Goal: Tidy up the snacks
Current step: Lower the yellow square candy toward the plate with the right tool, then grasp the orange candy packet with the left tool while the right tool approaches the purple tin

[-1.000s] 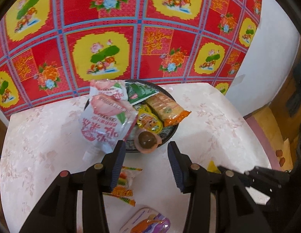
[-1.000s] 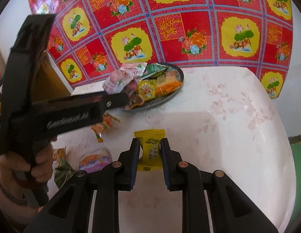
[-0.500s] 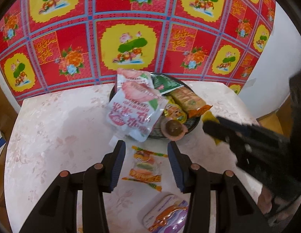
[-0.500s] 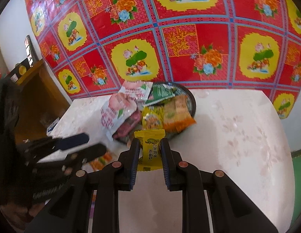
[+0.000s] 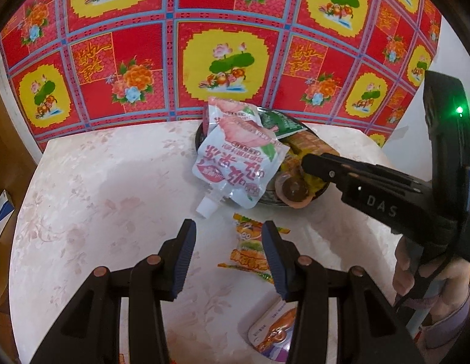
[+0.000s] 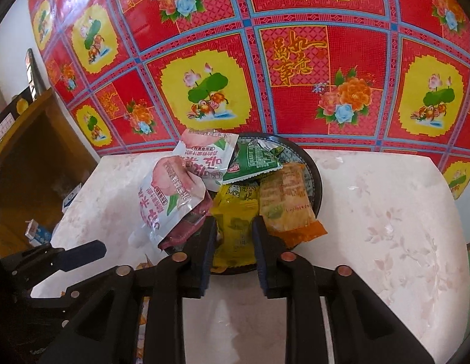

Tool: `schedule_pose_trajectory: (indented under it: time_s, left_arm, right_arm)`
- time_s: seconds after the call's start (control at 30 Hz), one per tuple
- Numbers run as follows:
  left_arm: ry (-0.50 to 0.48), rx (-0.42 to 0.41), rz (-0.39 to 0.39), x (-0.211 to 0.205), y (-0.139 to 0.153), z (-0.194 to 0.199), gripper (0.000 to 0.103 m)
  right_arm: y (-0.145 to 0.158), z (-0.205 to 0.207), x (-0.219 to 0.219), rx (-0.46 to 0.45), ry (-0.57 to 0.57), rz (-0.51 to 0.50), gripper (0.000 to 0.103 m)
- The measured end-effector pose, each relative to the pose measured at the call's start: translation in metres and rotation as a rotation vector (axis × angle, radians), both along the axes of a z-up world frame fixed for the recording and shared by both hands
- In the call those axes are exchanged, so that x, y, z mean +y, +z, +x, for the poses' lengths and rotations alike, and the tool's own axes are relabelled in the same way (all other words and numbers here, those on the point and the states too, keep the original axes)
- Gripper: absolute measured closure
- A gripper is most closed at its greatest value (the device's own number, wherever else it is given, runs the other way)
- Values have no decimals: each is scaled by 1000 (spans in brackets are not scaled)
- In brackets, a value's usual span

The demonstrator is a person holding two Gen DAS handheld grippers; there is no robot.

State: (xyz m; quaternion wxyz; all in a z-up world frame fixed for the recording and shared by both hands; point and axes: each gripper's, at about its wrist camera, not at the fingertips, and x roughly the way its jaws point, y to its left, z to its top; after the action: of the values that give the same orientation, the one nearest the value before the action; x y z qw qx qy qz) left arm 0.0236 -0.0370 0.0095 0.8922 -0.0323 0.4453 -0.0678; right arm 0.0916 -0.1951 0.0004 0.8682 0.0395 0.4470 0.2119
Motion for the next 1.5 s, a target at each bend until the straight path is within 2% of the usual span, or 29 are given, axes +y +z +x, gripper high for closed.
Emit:
schedule_pose_trajectory:
  time_s: [0.03, 0.23, 0.77, 1.5]
  left_arm:
    - [2, 0, 0, 1, 0, -1, 56]
    - [11, -1, 4, 4, 2, -6, 56]
    - [33, -9, 10, 18, 8, -30, 56]
    - [83, 13, 19, 56, -4, -73, 56]
  right_arm:
    - [1, 0, 0, -2, 0, 6, 69]
    - [9, -9, -3, -17, -5, 14, 69]
    - [31, -66, 2, -26, 34, 15, 68]
    - [11, -121, 25, 55, 113, 1, 68]
